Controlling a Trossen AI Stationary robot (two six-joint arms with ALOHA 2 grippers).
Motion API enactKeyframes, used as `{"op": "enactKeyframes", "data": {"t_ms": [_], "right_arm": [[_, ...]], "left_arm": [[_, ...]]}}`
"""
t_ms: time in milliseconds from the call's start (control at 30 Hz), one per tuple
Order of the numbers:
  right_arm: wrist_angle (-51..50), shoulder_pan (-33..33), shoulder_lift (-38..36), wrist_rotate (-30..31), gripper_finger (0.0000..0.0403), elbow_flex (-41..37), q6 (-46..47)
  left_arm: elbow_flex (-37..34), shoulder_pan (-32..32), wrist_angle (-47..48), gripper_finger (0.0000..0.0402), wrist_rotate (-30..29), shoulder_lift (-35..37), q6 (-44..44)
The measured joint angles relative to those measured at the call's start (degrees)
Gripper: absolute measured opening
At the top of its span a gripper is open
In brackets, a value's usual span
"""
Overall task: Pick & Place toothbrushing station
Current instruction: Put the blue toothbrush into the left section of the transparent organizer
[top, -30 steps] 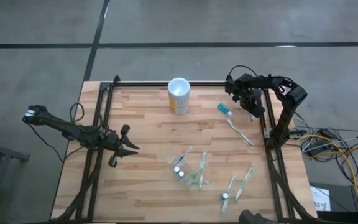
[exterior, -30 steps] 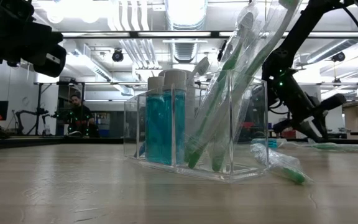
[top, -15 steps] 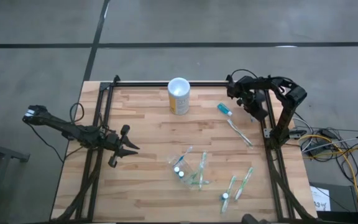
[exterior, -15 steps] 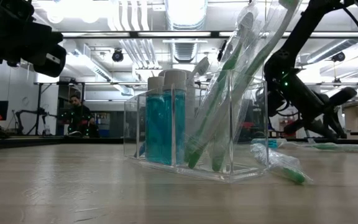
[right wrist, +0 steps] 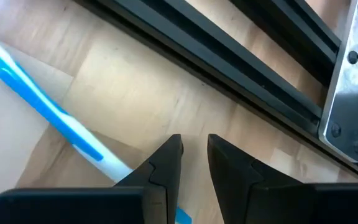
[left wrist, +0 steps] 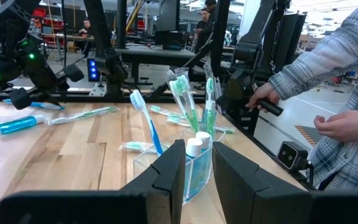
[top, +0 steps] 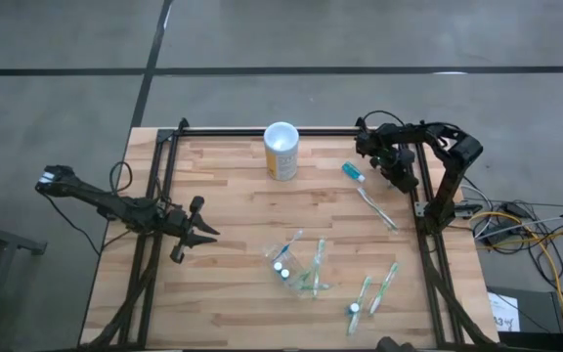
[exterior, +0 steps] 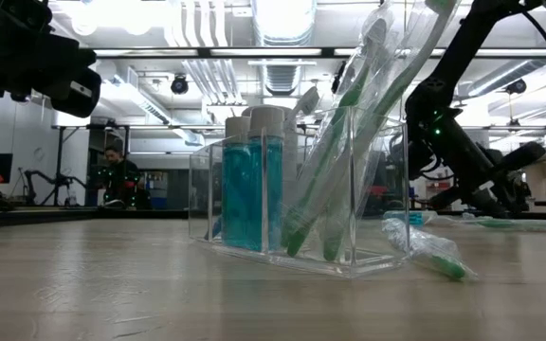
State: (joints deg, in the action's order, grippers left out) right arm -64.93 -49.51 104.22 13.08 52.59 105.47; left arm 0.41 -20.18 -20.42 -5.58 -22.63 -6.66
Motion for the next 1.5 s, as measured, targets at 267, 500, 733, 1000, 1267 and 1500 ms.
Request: {"op": "enactKeyframes", "data": {"t_ms": [267,500,733,1000,1267,1500], "right_arm": [[0.6,1.4,0.0,-0.1,0.0081,0.1,-2.3],[1.1,3.6,0.1,-0.5,0.0081,1.3,-5.9],[4.4,6.8,0.2,-2.1,0.0082,6.1,-8.1],[12.9,11.4,0.2,-1.2,0.0082,13.3,-14.6],[9.6,12.4,0.2,8.3,0.0082,19.4,-20.8],[9.6,12.4,0.2,9.8,0.0082,24.1,-53.1]], "left_arm": [[0.0,0.0,0.0,0.0085,0.0,0.0,0.0],[0.0,0.0,0.0,0.0085,0.0,0.0,0.0],[0.0,0.0,0.0,0.0085,0.0,0.0,0.0],[0.0,0.0,0.0,0.0085,0.0,0.0,0.0],[0.0,0.0,0.0,0.0085,0.0,0.0,0.0],[0.0,0.0,0.0,0.0085,0.0,0.0,0.0]]}}
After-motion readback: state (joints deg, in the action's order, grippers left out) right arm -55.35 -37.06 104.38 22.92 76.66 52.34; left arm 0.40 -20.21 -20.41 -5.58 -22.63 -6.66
